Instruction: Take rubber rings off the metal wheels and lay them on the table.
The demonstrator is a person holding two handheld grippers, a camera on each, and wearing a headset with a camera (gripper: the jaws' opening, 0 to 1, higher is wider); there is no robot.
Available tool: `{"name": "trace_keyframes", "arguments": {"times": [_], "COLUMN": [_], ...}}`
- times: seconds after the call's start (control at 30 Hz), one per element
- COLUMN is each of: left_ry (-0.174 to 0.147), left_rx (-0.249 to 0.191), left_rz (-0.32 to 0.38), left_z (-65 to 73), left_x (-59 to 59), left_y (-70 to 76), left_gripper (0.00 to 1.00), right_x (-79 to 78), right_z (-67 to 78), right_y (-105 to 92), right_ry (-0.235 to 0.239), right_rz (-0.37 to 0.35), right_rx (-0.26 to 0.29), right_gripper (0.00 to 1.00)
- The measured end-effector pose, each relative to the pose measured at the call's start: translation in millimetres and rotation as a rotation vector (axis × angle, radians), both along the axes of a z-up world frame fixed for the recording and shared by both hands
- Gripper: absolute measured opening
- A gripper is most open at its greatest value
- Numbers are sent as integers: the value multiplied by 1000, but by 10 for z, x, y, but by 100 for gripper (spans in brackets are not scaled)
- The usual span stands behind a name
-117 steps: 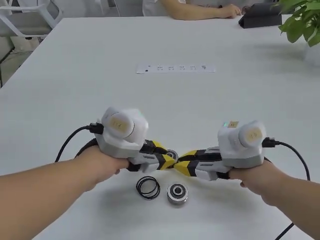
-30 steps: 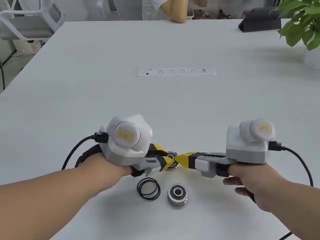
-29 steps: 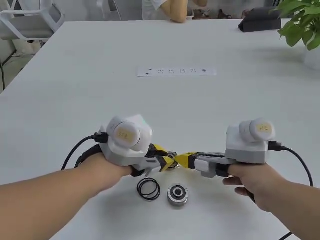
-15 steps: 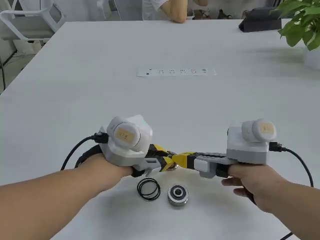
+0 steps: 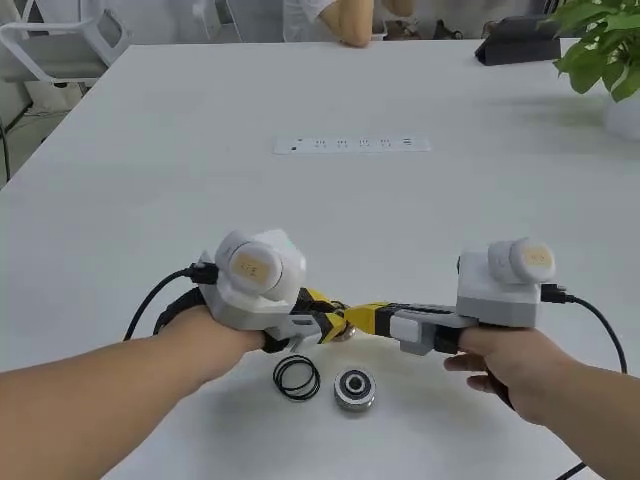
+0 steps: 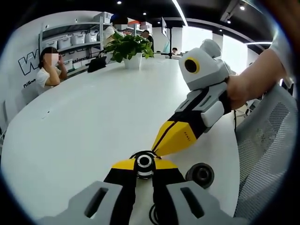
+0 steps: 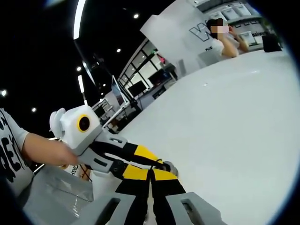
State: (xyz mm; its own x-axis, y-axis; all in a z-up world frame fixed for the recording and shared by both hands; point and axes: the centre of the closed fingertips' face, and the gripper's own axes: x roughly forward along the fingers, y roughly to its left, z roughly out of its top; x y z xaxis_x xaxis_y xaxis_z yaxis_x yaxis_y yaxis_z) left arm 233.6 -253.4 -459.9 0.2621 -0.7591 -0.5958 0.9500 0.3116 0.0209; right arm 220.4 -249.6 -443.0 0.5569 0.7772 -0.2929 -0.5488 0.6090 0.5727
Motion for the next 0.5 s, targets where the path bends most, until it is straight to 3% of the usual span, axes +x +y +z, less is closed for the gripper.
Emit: {"name": "trace_keyframes", "arguments": {"times": [0.5], "left_ry": [0], "left_rx": [5], "left_rz": [-7], "left_z": [7], "left_x": [4], "left_y": [-3], "left_gripper": [8], "right_x": [6], "right_z": [-24], "right_y": [-16], "right_ry": [9], "right_rz": [-3], "right_rx": [-3], "right_gripper": [0]}}
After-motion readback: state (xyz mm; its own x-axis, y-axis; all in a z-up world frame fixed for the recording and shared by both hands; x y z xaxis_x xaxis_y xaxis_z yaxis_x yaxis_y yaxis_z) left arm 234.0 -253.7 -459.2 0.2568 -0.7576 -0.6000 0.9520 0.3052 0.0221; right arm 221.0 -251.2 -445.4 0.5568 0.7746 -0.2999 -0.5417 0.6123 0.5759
